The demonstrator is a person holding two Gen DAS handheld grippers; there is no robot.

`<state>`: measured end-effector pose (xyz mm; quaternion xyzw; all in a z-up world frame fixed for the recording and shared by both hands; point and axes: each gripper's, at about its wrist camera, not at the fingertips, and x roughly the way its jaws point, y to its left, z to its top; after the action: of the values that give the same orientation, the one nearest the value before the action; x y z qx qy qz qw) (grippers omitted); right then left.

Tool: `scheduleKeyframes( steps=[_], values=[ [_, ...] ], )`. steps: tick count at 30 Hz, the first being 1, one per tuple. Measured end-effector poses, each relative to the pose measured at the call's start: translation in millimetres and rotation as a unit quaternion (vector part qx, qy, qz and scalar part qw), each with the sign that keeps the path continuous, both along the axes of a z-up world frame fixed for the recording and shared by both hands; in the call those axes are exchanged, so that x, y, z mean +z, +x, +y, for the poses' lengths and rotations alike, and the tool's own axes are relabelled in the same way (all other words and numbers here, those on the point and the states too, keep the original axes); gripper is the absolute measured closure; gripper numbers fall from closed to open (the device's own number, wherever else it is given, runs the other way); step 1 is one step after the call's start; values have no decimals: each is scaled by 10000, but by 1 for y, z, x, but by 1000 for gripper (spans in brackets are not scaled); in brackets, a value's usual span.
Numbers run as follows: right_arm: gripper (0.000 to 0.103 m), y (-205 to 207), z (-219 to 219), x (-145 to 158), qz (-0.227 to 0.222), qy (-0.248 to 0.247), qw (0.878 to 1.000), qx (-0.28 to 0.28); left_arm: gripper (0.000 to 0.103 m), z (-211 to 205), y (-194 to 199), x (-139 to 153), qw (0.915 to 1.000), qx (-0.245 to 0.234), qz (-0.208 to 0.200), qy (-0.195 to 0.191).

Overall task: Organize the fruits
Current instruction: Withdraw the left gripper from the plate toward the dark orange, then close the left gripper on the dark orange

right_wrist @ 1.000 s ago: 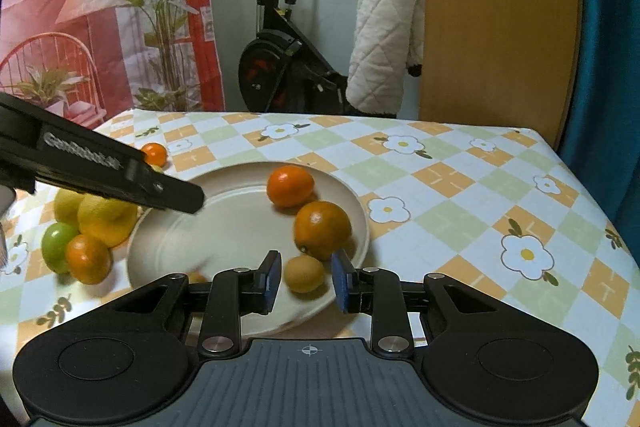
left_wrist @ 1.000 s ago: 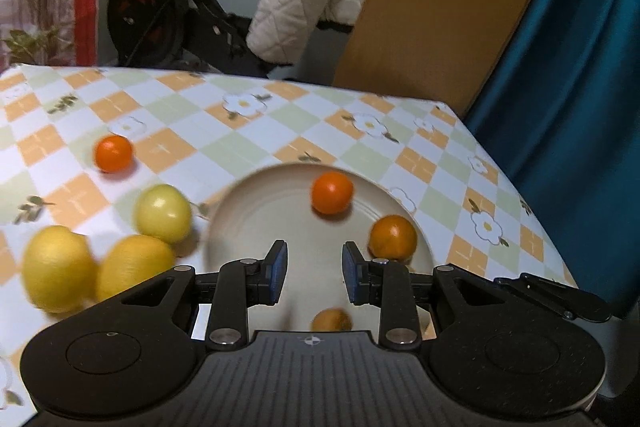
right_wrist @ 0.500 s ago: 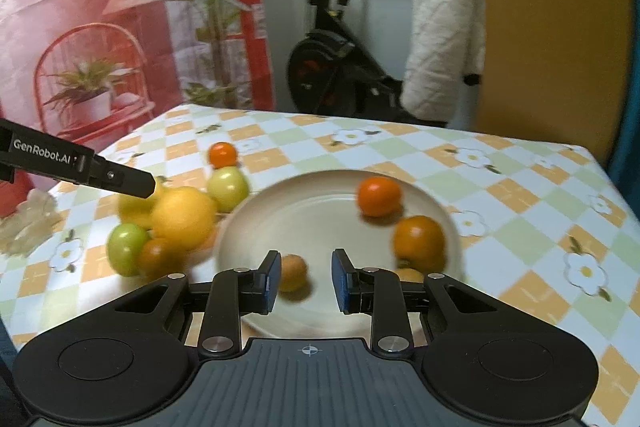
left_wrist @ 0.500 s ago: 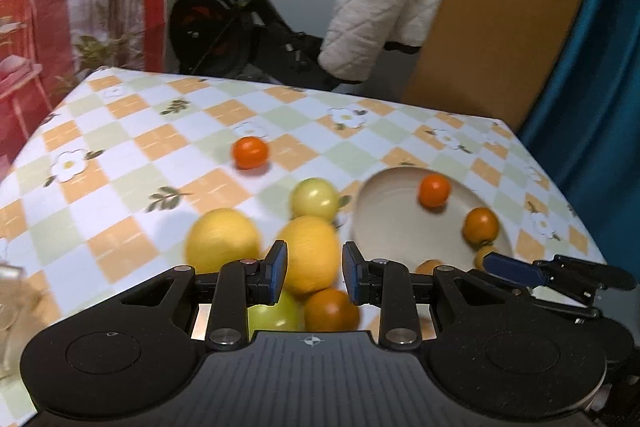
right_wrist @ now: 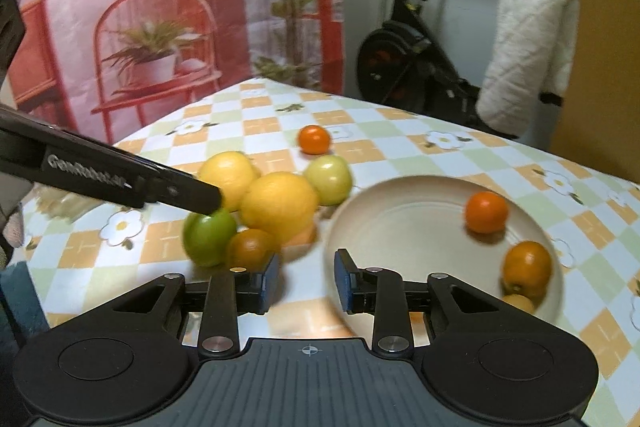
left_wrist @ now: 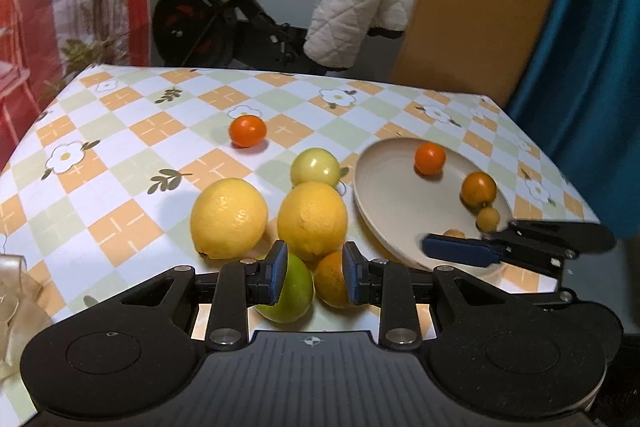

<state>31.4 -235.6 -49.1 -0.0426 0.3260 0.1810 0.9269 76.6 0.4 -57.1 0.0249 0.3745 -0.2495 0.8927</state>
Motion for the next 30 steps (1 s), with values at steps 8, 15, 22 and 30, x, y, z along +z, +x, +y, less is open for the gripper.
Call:
scheduleKeyframes(
  steps=[8, 15, 22, 30],
  values=[
    [73, 4, 19, -6, 133, -94, 9996, 240, 71, 5, 1, -5, 9999, -121, -36, -53],
    [69, 13, 27, -15, 273, -109, 9990, 351, 71, 4, 5, -8, 9996, -244, 74, -129],
    [65, 23, 31, -21, 353, -87, 9985, 409, 71, -1, 7, -12, 9992, -345, 143, -151],
    [64, 26, 29, -29, 464, 22, 9982, 389, 71, -7, 8, -15, 9988, -431, 206, -106]
  ],
)
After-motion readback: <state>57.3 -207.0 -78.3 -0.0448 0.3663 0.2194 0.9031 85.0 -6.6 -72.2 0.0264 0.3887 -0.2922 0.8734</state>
